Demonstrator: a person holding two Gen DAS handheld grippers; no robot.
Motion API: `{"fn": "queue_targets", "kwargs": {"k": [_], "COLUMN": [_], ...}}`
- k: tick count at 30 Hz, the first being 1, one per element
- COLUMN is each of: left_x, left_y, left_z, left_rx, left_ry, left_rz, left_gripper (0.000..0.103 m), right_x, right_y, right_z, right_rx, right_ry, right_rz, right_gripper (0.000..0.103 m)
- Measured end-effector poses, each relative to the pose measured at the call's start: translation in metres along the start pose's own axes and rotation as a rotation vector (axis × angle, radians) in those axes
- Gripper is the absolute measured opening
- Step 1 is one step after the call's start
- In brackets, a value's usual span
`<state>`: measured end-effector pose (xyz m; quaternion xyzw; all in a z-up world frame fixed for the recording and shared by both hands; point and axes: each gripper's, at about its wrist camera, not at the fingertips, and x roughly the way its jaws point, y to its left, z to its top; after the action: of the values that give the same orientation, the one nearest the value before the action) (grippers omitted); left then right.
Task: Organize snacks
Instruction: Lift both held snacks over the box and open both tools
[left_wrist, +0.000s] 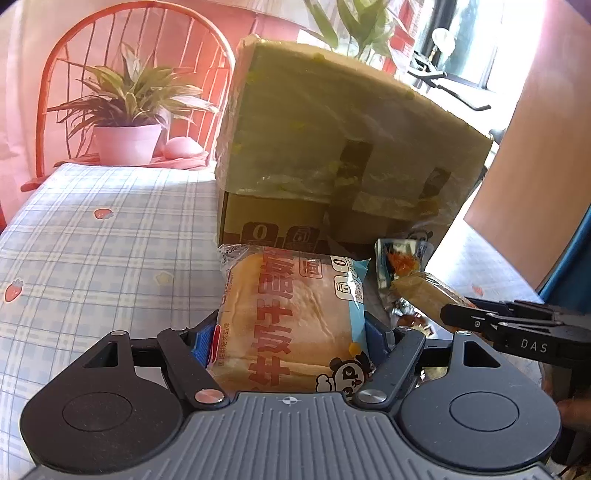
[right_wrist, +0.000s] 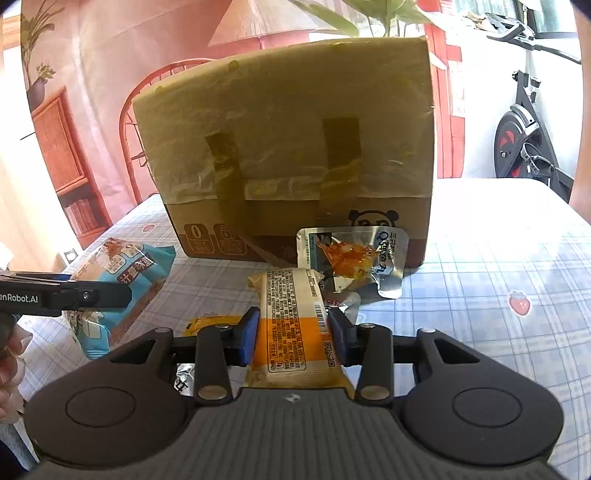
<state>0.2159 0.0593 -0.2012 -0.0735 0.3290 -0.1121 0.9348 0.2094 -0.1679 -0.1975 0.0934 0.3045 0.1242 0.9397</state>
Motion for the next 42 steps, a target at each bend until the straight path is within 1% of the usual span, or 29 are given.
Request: {"fn": "queue_targets", "kwargs": {"k": [3,6,10,15,19,22,26,29,32,35,37,39,42], "left_x": [-0.008,-0.019,-0.04,-0.064,-0.068,-0.067,-0.065,-0.054,-0.036,-0.011,0.007,0.024,0.051], "left_y": [-0.003,-0.005,-0.009,-0.015,-0.025,-0.026,-0.031,-0.033,-0.037,-0.036,-0.036,-0.036,-0.034], "left_z": [0.009,0.022,0.047,0.079,0.103,0.121,0.145,0.17,0.193,0.218,0.231,0.242,0.255], "left_rx": [0.005,0.006,0.043,0.092,0.136,0.128,0.124,0.131,0.143,0.144,0.156,0.171,0.183], "left_ry": [-0.03,-0.069,-0.152,-0.253,-0.284,-0.291,-0.298,-0.287,-0.266,-0.225,-0.2,-0.172,-0.125], "left_rz": [0.003,-0.009,-0.015,-0.026,-0.03,-0.051,-0.075,-0.086,-0.059,-0.059,-0.022,0.007,0.035], "left_gripper": [0.078,0.078,0.078,0.078,0.078,0.078,0.078,0.078,0.078,0.078,0.078,0.078,0.078], "right_x": [-0.008,-0.018,-0.035,-0.056,-0.061,-0.059,-0.053,-0.041,-0.024,-0.002,0.013,0.028,0.048], "right_y": [-0.002,-0.005,-0.007,0.001,0.007,0.009,0.006,0.004,0.002,-0.005,-0.012,-0.016,-0.019], "right_z": [0.004,0.015,0.038,0.071,0.099,0.119,0.147,0.168,0.188,0.208,0.217,0.224,0.227], "right_rx": [0.011,0.031,0.061,0.023,-0.008,-0.015,0.046,0.064,0.064,0.095,0.118,0.129,0.113], "right_ry": [-0.036,-0.089,-0.178,-0.298,-0.337,-0.348,-0.333,-0.319,-0.304,-0.284,-0.265,-0.247,-0.221], "right_rz": [0.002,0.011,0.042,0.068,0.091,0.097,0.128,0.128,0.101,0.082,0.059,0.027,-0.025], "right_gripper": [0.042,0.042,0.042,0.042,0.042,0.042,0.042,0.042,0.042,0.042,0.042,0.042,0.042]}}
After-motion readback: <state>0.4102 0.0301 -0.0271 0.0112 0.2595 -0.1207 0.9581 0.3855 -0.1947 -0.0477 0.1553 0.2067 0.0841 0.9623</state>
